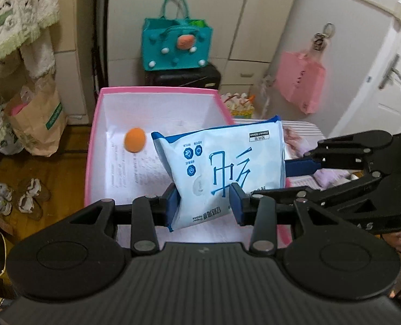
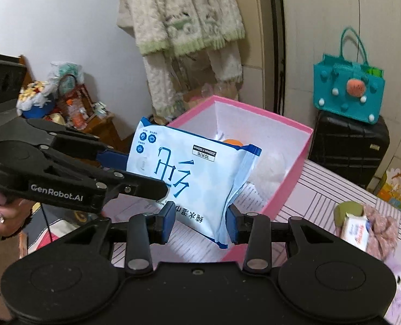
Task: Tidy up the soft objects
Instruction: 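Carry the wipes pack over the pink box with the right tool, then lower the wipes pack into the box and open the right tool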
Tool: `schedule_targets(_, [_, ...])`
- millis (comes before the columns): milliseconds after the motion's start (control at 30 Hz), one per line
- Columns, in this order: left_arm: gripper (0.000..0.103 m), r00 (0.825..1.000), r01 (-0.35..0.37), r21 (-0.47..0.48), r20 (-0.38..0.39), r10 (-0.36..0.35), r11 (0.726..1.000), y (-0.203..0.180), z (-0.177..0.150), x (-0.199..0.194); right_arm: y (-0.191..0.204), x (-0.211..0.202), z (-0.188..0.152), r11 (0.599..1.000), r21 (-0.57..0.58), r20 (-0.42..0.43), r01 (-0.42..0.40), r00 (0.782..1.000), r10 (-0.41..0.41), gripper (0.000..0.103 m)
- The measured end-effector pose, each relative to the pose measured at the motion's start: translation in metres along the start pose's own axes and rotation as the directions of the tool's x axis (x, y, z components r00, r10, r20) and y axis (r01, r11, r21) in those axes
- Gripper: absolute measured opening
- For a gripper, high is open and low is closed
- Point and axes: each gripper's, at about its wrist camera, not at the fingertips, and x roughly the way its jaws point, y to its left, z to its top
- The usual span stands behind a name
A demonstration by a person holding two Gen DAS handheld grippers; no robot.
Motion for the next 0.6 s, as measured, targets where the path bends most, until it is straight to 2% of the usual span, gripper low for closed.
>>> schedule_targets(233, [0.039,0.996,-0.037,-0.061,-0.086,0.032,0.997,0.046,0.027,0.055,-0.011,0.064,0.026,0.999,0.032,-0.126,0.025,0.992,-0.021,0.045])
schedule_targets(433, [0.04,0.986,-0.065,-0.072,-0.157,0.053,0.995,0.062,0.027,0.081,-0.009,0.089,0.029,0.999,0.017,-0.197,0.041,0.98,-0.037,0.045])
schedule_targets(500, [0.043,0.984,-0.073,-0.056,-0.167,0.063,0.996,0.061,0.027,0.084,-0.009,0.091,0.029,0.999,0.003,-0.205,0.051,0.978,-0.049,0.045])
schedule_targets(567, [0.054,0.983,-0.084,-0.042,-0.169,0.075,0.996,0.061,0.027,0.086,-0.007,0.09,0.027,0.998,-0.013,-0.204,0.068,0.976,-0.069,0.045])
schedule_targets(600, [0.056,0.982,-0.098,-0.03,-0.163,0.092,0.995,0.059,0.027,0.086,-0.007,0.09,0.028,0.997,-0.021,-0.203,0.078,0.976,-0.081,0.045])
